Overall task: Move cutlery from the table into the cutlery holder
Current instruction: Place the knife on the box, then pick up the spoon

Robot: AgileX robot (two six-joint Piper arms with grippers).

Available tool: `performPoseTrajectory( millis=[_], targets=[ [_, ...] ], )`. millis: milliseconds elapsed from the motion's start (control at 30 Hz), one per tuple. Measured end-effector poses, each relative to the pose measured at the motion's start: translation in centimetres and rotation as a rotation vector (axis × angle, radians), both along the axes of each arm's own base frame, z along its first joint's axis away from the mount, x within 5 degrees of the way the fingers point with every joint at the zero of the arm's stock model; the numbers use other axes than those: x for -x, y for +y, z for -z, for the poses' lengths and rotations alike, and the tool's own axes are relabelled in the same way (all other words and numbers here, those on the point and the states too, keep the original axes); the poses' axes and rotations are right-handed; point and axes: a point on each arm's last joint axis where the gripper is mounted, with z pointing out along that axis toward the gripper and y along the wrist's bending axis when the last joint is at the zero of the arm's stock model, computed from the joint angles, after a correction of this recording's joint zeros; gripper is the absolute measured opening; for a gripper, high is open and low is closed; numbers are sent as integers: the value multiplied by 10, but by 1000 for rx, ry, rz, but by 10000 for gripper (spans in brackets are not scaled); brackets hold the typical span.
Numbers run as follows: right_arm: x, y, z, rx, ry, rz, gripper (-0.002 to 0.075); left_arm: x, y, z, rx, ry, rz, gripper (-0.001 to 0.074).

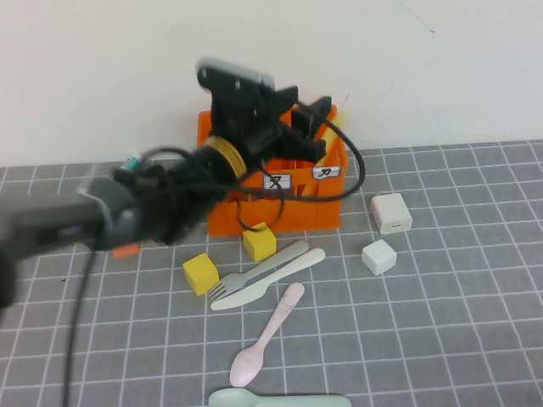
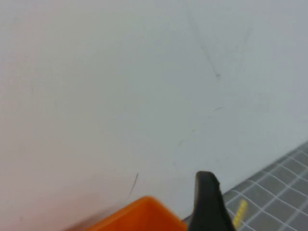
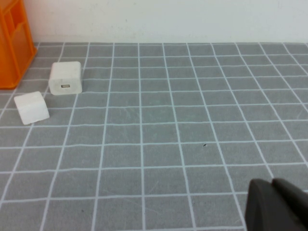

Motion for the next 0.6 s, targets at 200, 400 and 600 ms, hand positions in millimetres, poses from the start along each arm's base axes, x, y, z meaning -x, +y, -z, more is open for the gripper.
performPoseTrajectory(
  millis=[200, 400, 600],
  targets=[
    [0, 0, 0, 0, 0, 0, -3, 37, 20, -79, -219, 48, 68, 234],
    [0, 0, 0, 0, 0, 0, -3, 96, 35, -137, -293, 67, 341, 28],
    [0, 0, 0, 0, 0, 0, -3, 136, 39, -142, -280, 144, 748, 4]
  ],
)
